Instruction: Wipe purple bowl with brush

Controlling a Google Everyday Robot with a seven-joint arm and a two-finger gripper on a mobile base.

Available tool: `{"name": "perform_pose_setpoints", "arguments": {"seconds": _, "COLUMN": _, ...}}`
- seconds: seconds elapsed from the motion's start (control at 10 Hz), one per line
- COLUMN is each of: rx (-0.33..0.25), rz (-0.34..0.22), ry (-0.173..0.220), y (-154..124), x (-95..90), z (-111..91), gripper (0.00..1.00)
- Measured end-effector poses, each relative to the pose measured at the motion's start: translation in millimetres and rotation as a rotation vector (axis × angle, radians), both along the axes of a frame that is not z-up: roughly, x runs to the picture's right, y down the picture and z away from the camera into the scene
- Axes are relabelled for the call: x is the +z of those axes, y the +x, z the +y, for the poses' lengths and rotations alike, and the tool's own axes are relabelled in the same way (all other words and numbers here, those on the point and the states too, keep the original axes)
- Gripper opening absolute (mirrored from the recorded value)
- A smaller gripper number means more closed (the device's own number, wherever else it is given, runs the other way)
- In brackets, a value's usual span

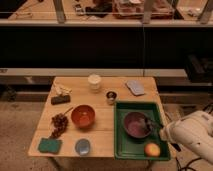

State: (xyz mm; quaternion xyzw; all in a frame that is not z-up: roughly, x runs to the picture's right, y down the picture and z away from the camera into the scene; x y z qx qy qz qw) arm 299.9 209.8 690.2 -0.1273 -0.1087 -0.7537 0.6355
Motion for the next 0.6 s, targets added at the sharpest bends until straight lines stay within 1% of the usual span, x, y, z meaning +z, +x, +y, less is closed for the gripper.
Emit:
{"name": "perform_pose_setpoints", "arguments": {"seconds": 0.2, "rx": 0.021, "rz": 0.013, "ry": 0.009, "y": 2, "x": 4.6, "z": -7, "gripper": 0.00}}
{"name": "perform_pose_setpoints", "arguments": {"seconds": 0.4, "rx": 0.023, "rz": -0.004, "ry": 0.015, "y": -19, "x": 12.4, "z": -17, "gripper": 0.00}}
{"name": "perform_pose_setpoints", "arguments": {"seconds": 0.6, "rx": 0.007, "rz": -0.038, "ry": 0.015, "y": -53, "x": 18.5, "z": -20, "gripper": 0.00}}
